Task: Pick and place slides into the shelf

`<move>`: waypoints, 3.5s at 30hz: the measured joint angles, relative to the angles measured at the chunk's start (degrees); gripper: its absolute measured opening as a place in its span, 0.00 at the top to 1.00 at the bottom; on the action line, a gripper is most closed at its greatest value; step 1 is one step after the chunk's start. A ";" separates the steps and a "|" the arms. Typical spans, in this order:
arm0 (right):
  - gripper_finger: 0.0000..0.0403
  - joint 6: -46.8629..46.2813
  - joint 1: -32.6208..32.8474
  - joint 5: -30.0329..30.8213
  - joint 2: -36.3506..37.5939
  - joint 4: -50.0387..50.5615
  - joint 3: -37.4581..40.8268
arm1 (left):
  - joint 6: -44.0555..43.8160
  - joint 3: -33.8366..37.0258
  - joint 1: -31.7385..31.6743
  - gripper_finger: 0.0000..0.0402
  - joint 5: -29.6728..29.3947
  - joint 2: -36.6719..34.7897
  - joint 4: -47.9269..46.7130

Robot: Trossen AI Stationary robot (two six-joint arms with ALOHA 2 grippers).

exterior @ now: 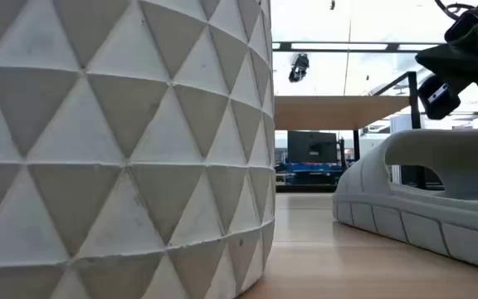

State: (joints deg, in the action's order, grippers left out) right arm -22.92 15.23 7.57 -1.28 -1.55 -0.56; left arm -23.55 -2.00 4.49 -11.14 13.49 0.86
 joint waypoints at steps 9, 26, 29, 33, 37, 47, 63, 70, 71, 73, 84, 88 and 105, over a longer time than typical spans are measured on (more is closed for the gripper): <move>0.98 0.02 -0.01 -0.02 0.00 -0.01 0.00 | -0.02 -0.02 0.02 1.00 0.00 -0.02 -0.02; 0.98 0.00 0.00 0.00 0.00 0.00 0.00 | -0.01 0.00 0.01 1.00 -0.01 -0.02 0.00; 0.98 0.00 0.01 -0.02 0.00 0.00 0.00 | -0.01 -0.01 0.01 1.00 0.00 -0.01 0.00; 0.98 0.00 0.01 0.00 0.00 0.01 0.00 | 0.00 0.00 0.00 1.00 -0.01 -0.02 0.00; 0.98 0.01 -0.01 0.00 0.00 0.01 0.00 | -0.02 0.00 0.02 1.00 0.00 -0.02 -0.02; 0.98 0.00 0.01 0.00 0.00 0.01 0.00 | -0.01 0.00 0.01 1.00 -0.01 -0.01 0.00; 0.98 0.00 0.00 -0.01 0.00 0.01 0.00 | -0.01 -0.01 0.01 1.00 0.00 -0.01 -0.01; 0.98 0.00 -0.01 0.00 0.00 0.01 0.00 | 0.00 0.00 0.02 1.00 0.00 -0.02 -0.02; 0.98 0.00 0.01 -0.02 0.00 0.01 0.00 | 0.00 -0.01 0.01 1.00 0.00 -0.02 0.00; 0.98 0.00 0.00 0.00 0.00 0.01 0.00 | -0.02 -0.02 0.00 1.00 0.00 -0.02 0.00; 0.98 0.00 0.01 0.00 0.00 -0.03 0.00 | 0.00 0.00 0.00 1.00 0.00 -0.02 0.00; 0.98 -5.24 0.01 -0.01 0.00 -2.22 0.00 | -0.01 -0.02 0.01 1.00 -0.01 -0.01 -0.01; 0.98 -28.49 -0.03 12.96 -0.29 -14.74 0.01 | -0.02 -0.02 0.02 1.00 0.00 0.00 0.07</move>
State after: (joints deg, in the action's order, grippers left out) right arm -51.41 15.21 20.54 -1.57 -16.30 -0.55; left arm -23.57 -2.02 4.51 -11.14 13.50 0.93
